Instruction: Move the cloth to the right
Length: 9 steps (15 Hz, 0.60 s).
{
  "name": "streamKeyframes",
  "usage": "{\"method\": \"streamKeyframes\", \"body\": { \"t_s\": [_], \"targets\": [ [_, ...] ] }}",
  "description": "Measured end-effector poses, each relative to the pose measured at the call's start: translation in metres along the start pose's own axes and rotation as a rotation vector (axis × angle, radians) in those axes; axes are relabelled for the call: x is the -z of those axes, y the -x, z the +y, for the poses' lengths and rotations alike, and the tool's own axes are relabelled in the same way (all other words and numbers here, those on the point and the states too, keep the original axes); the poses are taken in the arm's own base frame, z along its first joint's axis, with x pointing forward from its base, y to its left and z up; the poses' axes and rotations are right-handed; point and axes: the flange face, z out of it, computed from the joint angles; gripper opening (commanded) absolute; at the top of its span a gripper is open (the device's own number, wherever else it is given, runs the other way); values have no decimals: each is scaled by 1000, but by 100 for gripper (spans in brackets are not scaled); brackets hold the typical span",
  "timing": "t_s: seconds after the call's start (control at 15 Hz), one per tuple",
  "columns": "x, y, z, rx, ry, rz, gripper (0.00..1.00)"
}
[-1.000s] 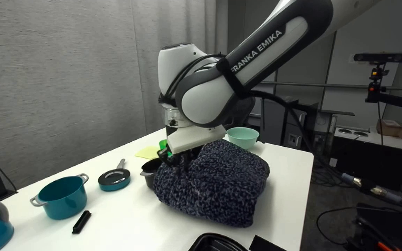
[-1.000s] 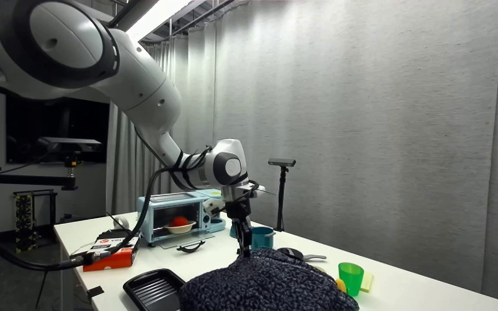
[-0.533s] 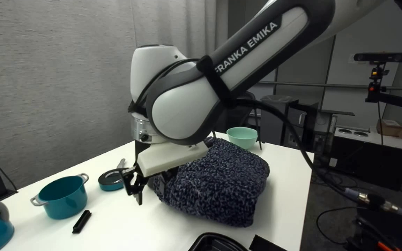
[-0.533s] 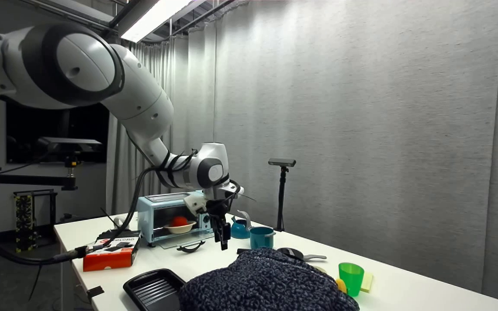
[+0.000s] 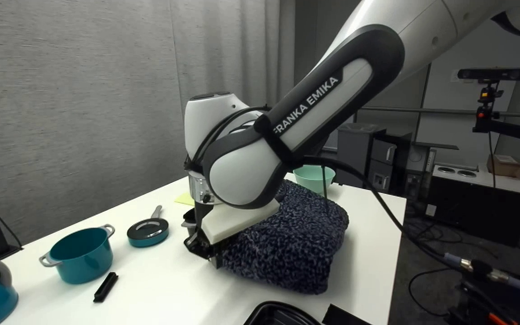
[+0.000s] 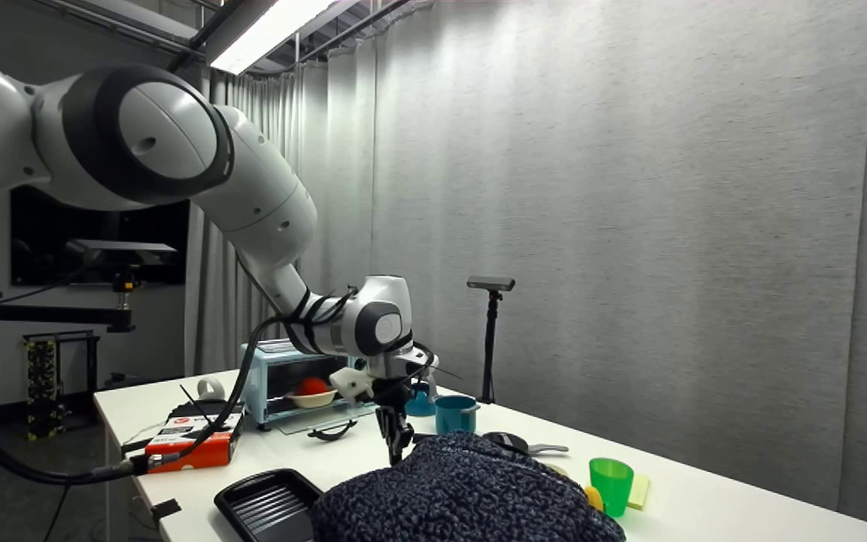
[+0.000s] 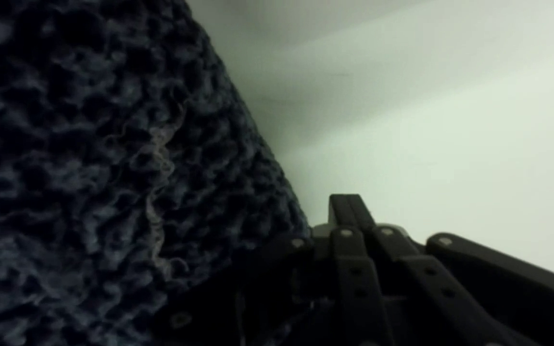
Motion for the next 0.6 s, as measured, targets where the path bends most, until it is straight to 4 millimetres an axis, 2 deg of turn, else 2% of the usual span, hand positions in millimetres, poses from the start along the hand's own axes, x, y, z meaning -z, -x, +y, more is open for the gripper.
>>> {"method": "streamKeyframes", "body": {
  "t_s": [0.2,0.6],
  "targets": [
    [-9,-7,23,-30,30,-7,0],
    [-17,-13,91,-103,127,-56,0]
  ]
}}
